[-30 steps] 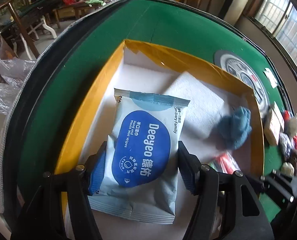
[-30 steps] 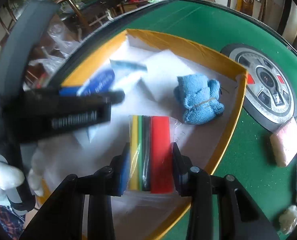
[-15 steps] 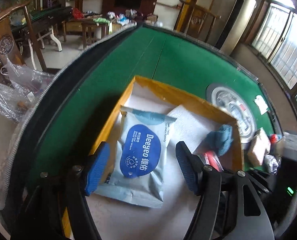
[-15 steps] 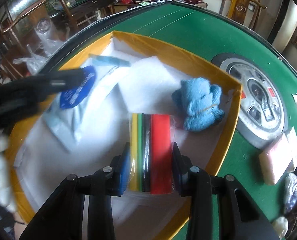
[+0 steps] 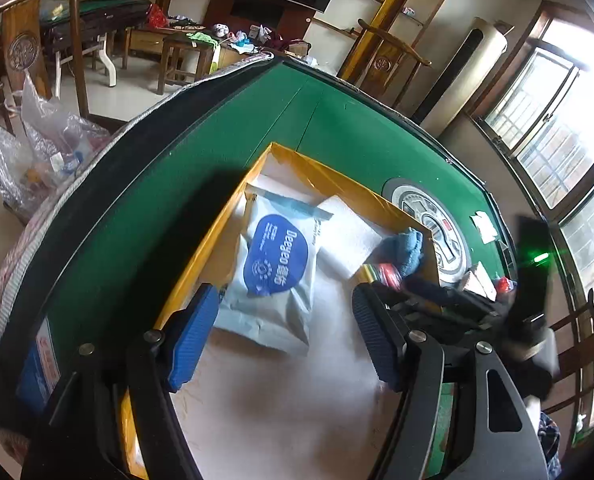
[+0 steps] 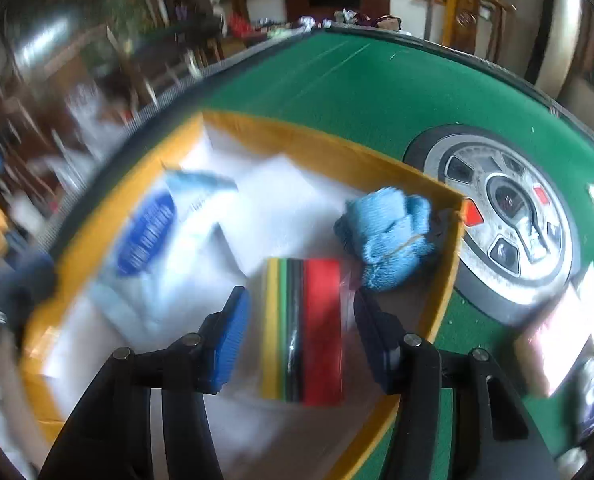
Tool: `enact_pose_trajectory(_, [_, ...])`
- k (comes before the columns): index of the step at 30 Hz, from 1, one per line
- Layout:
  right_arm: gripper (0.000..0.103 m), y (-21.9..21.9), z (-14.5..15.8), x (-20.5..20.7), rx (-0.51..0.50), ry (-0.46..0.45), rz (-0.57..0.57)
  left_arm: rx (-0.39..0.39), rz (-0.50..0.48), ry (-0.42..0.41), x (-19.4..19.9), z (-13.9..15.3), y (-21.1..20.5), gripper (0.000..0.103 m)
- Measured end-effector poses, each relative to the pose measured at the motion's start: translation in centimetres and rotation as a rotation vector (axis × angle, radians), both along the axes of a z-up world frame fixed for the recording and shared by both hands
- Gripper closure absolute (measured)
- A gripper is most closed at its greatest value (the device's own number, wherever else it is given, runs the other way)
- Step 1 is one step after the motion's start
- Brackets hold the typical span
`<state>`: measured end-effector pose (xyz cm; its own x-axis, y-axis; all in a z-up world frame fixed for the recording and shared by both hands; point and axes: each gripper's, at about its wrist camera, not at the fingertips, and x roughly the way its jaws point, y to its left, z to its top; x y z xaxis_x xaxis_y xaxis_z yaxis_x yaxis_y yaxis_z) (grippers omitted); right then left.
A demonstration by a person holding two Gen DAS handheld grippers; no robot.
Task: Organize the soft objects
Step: 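Lower the wipes pack into the box with the left tool while the right tool places the sponge strips there, then move both tools back over the remaining items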
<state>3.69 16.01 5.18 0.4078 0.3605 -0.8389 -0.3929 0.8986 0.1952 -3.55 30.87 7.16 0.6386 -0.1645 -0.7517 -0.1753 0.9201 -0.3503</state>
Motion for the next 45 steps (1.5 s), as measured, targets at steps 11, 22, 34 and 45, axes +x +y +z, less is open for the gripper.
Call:
enact_pose_trajectory(11, [0.040, -14.2, 5.6, -4.3, 0.169, -0.114, -0.183, -0.080, -0.015, -0.007, -2.0, 0.0, -1.8, 0.032])
enact_pose_trajectory(22, [0.040, -33.1, 3.2, -8.5, 0.192, -0.102, -0.557, -0.047, -0.269, -0.015, -2.9, 0.0, -13.2, 0.031])
enact_pose_trajectory(34, [0.039, -37.8, 0.2, -9.3, 0.267, -0.161, -0.656, 0.021, -0.404, 0.074, -2.7, -1.7, -21.0, 0.032])
enact_pose_trajectory(45, [0.037, -38.3, -0.4, -9.9, 0.290, -0.143, -0.649, 0.055, -0.449, 0.141, -0.5, -3.5, -24.4, 0.032])
